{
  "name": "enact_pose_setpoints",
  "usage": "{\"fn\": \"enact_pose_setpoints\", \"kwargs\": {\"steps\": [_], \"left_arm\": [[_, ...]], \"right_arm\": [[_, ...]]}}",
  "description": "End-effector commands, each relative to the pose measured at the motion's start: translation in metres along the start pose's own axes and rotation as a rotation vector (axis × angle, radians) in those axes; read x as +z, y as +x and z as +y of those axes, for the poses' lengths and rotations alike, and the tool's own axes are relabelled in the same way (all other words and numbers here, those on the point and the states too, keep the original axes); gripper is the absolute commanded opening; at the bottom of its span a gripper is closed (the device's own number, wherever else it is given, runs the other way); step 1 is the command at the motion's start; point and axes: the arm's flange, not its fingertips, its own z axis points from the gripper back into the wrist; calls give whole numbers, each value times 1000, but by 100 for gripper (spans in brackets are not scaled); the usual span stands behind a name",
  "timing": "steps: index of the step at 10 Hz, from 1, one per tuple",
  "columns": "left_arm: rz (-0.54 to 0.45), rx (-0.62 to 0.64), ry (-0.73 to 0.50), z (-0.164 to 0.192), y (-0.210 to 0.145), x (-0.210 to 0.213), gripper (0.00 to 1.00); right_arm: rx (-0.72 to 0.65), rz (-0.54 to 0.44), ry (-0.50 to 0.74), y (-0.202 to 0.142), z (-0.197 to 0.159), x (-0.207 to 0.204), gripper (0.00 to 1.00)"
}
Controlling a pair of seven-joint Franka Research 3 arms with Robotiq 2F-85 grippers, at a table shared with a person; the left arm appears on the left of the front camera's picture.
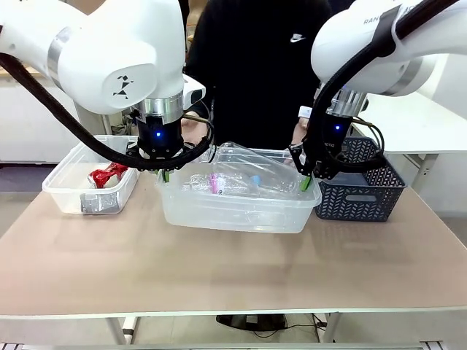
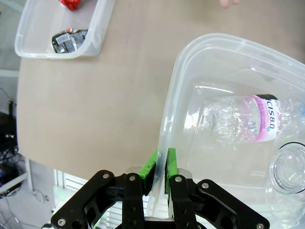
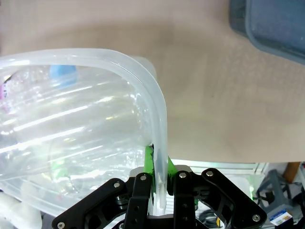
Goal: Sort the waste into each basket.
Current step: Offer the picked Organizing box to the human.
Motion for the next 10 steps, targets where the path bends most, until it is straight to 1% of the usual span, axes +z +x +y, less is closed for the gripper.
{"fn": "enact_pose_setpoints", "kwargs": {"steps": [1, 2, 3, 4, 5, 6, 7, 9, 10], "left_arm": [[-1, -2, -6, -2, -1, 4, 8], [0, 0, 0, 0, 0, 0, 8], [-45, -14, 27, -6, 12, 6, 8], [-68, -51, -20, -9, 36, 11, 8], [-110, -37, -19, -11, 52, 13, 8], [-112, -47, -2, -13, 74, 10, 8], [-100, -45, 0, -11, 88, 2, 8], [-92, -20, -3, -6, 113, -16, 8], [-83, -6, -18, 0, 118, -24, 8]], "right_arm": [[14, 0, 22, -1, 8, 7, 5], [0, 0, 0, 0, 0, 0, 5], [-19, -37, -38, 7, 2, 14, 5], [4, -51, -44, 23, 2, 27, 5], [18, -69, -44, 40, 1, 37, 5], [20, -87, -24, 61, 0, 49, 5], [5, -89, -32, 78, 0, 54, 5], [-35, -45, -39, 119, 2, 48, 5], [-37, -20, -27, 136, 4, 40, 5]]}}
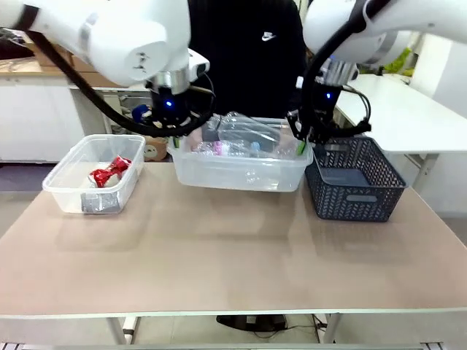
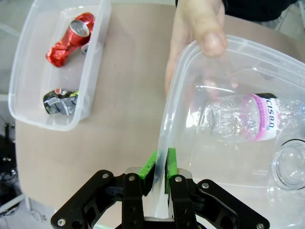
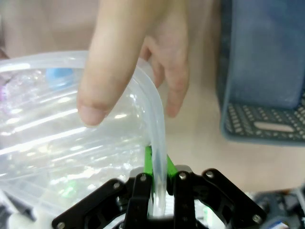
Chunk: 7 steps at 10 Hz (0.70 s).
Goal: Sort the waste into each basket.
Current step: Offer the picked Organizing box to the human.
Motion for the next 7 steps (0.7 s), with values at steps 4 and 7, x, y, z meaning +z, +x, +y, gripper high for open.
{"fn": "enact_pose_setpoints", "kwargs": {"steps": [4, 7], "left_arm": [[8, 11, 0, 4, 5, -9, 8], [8, 11, 0, 4, 5, -9, 8]], "right_arm": [[-5, 24, 3, 15, 1, -10, 5], [-5, 24, 3, 15, 1, -10, 5]]}}
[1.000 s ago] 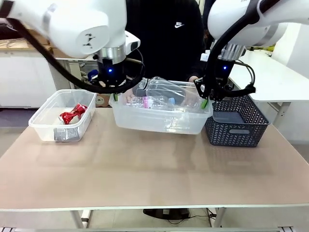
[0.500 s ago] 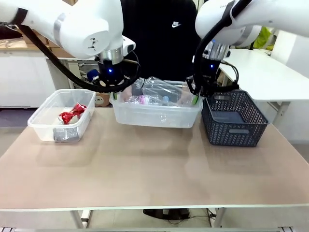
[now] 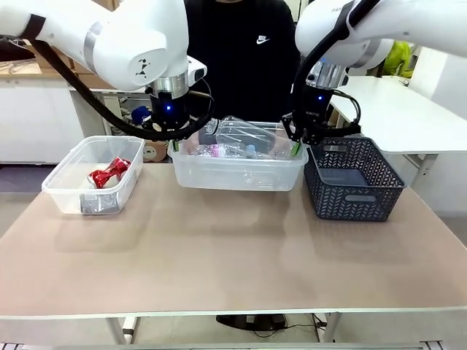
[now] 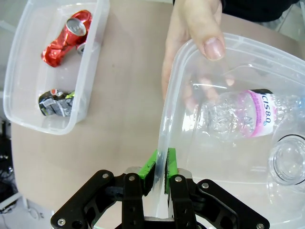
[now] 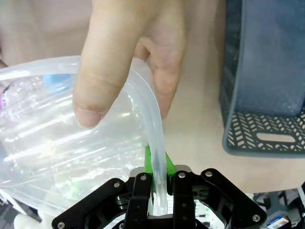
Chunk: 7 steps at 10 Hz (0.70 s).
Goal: Sort the waste into each basket.
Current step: Release the Organizing box you were holding.
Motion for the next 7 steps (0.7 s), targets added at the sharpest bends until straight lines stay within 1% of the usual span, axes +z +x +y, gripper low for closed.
{"fn": "enact_pose_setpoints", "kwargs": {"steps": [1, 6, 7], "left_arm": [[-5, 0, 9, 3, 1, 0, 8], [-5, 0, 9, 3, 1, 0, 8], [-5, 0, 9, 3, 1, 0, 8]], "right_arm": [[10, -12, 2, -8, -1, -3, 5], [10, -12, 2, -8, -1, -3, 5], [2, 2, -1, -1, 1, -1, 5]]}}
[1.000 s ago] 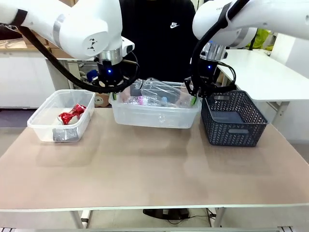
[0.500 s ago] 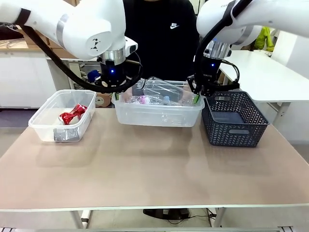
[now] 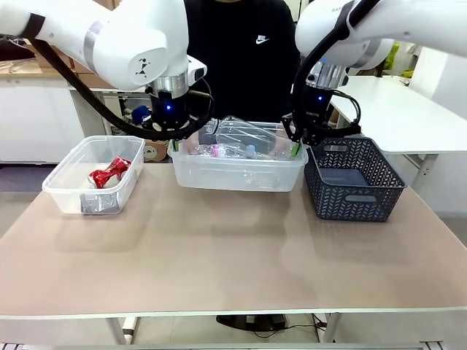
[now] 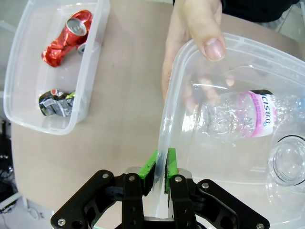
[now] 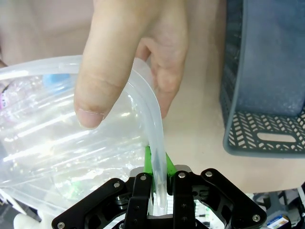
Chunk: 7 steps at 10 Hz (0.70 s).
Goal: Sort the waste into each basket.
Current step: Release the Organizing box you were holding.
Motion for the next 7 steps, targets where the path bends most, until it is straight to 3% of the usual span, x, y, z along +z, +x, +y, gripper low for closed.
{"fn": "enact_pose_setpoints", "kwargs": {"steps": [1, 2, 3, 5, 6, 7], "left_arm": [[0, 0, 0, 0, 0, 0, 51], [-56, -86, 26, -17, -16, 10, 66], [-82, -133, 50, -28, -26, 21, 100], [-158, -136, 76, -33, -58, 38, 100], [-182, -97, 120, -33, -69, 40, 92], [-190, -108, 118, -33, -78, 42, 100]], "right_arm": [[-17, -62, 97, -7, -5, 2, 46], [-28, -103, 100, -11, -5, 2, 60], [-2, -126, 114, -15, -1, 5, 100], [29, -155, 104, -23, -2, 8, 100], [41, -171, 114, -26, -4, 11, 83], [56, -201, 125, -29, -7, 15, 93]]}}
